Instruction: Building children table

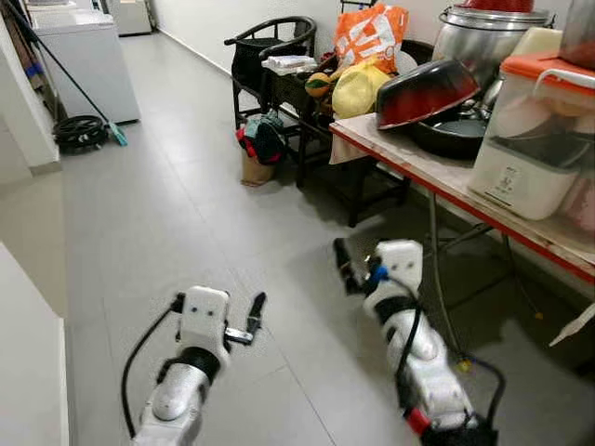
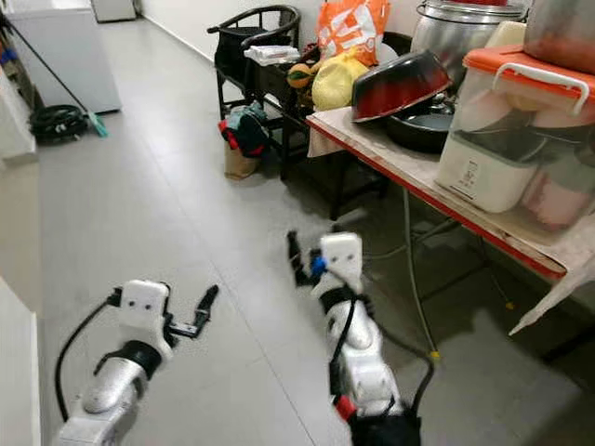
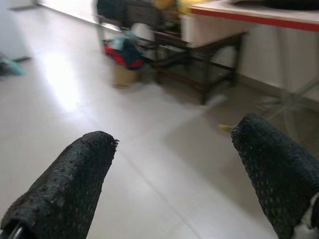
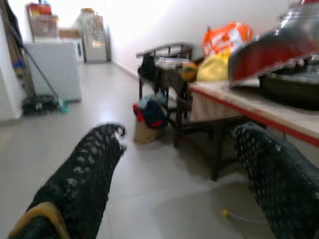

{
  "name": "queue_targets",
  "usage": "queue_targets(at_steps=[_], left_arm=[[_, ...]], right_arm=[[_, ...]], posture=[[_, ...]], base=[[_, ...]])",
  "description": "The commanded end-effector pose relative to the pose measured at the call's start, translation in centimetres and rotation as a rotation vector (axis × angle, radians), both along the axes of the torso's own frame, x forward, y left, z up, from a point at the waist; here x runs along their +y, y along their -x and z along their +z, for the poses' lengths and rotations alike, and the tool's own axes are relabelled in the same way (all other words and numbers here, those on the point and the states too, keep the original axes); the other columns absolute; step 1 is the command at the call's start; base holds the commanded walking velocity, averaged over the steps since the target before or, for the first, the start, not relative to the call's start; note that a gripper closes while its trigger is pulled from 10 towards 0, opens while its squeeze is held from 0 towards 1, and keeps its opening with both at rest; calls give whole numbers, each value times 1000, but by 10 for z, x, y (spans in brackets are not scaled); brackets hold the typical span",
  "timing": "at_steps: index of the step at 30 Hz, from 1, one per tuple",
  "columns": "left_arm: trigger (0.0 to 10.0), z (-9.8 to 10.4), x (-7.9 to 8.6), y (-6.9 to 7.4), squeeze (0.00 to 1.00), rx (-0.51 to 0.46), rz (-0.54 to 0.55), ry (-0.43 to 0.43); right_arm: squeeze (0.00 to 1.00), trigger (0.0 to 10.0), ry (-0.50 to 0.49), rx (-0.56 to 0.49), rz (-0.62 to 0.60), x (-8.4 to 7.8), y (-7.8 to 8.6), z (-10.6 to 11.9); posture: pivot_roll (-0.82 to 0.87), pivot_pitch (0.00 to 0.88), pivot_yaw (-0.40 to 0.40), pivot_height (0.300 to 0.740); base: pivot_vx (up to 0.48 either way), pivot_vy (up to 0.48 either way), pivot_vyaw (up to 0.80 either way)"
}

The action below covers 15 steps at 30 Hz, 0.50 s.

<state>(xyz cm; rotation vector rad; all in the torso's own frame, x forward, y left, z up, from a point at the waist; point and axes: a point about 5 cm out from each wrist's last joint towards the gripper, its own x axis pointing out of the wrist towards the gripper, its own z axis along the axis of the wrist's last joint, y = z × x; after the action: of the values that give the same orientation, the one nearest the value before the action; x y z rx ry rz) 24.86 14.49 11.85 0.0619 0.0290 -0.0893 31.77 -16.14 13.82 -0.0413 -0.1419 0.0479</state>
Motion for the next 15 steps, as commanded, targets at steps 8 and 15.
queue_targets(at_steps=[8, 15], left_arm=[[10000, -43, 67, -3, 0, 131, 140, -146], [10000, -76, 92, 8, 0, 262, 195, -185]], right_arm=[[0, 10000, 37, 197, -222, -80, -1, -43], [0, 10000, 67, 369, -291, -106, 19, -79]], posture=[[106, 0, -40, 705], [103, 4, -37, 685]], base=[[0, 0, 0], [0, 0, 0]])
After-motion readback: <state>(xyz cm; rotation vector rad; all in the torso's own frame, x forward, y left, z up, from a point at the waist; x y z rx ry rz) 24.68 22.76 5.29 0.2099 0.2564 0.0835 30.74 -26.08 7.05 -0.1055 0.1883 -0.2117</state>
